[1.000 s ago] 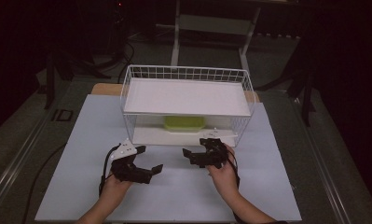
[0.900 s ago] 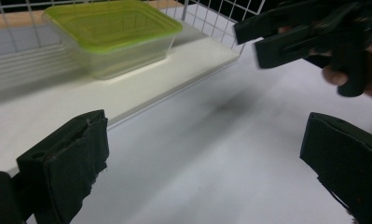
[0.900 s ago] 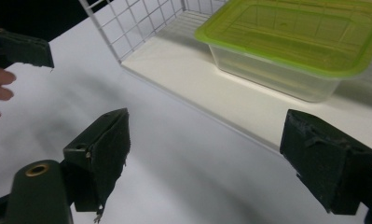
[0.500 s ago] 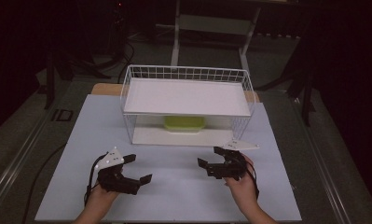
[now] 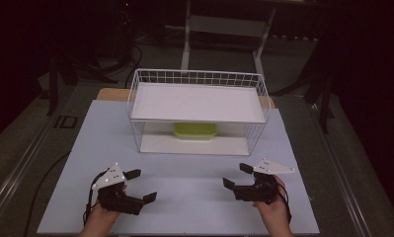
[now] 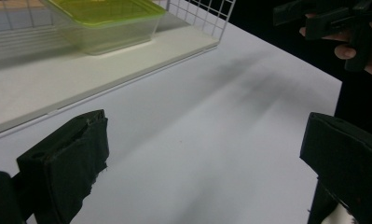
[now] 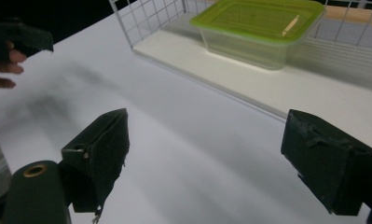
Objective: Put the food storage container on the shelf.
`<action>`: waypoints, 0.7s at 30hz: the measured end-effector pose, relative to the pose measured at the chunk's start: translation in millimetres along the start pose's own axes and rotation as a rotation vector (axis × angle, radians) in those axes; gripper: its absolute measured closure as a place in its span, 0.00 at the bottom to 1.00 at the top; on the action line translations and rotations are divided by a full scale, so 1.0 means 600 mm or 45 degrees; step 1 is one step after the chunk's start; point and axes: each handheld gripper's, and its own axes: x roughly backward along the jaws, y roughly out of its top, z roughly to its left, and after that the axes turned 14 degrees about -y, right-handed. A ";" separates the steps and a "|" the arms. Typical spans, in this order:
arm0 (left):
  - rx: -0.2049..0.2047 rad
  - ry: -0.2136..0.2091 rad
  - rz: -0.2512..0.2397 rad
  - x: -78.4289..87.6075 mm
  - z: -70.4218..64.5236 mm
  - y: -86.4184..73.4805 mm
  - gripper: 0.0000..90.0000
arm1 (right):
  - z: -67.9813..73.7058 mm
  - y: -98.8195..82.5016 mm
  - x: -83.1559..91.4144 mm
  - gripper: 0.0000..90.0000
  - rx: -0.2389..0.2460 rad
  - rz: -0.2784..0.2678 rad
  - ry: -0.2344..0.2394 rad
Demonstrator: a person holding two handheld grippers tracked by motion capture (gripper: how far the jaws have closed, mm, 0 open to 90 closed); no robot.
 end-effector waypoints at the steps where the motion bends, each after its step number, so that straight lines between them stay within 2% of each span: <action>1: -0.007 -0.010 -0.006 0.000 -0.002 -0.001 0.02 | -0.002 -0.003 0.004 0.17 0.005 -0.005 0.005; 5: -0.011 -0.016 -0.013 -0.001 -0.005 -0.004 0.02 | -0.014 -0.017 0.016 0.16 0.015 -0.024 0.056; 8: -0.027 -0.019 -0.007 -0.004 -0.009 -0.006 0.02 | -0.023 -0.027 0.021 0.16 0.040 -0.024 0.060; 13: -0.059 -0.034 0.001 -0.009 -0.014 -0.007 0.02 | -0.034 -0.039 0.023 0.16 0.082 -0.014 0.041; 15: -0.056 -0.051 0.004 -0.012 -0.012 -0.009 0.02 | -0.043 -0.050 0.022 0.16 0.082 -0.023 0.048; 18: -0.032 -0.072 -0.006 -0.016 -0.011 -0.014 0.02 | -0.052 -0.060 0.016 0.15 0.089 -0.001 0.042; 21: -0.046 -0.074 0.008 -0.018 -0.012 -0.016 0.02 | -0.058 -0.064 0.014 0.15 0.096 0.005 0.024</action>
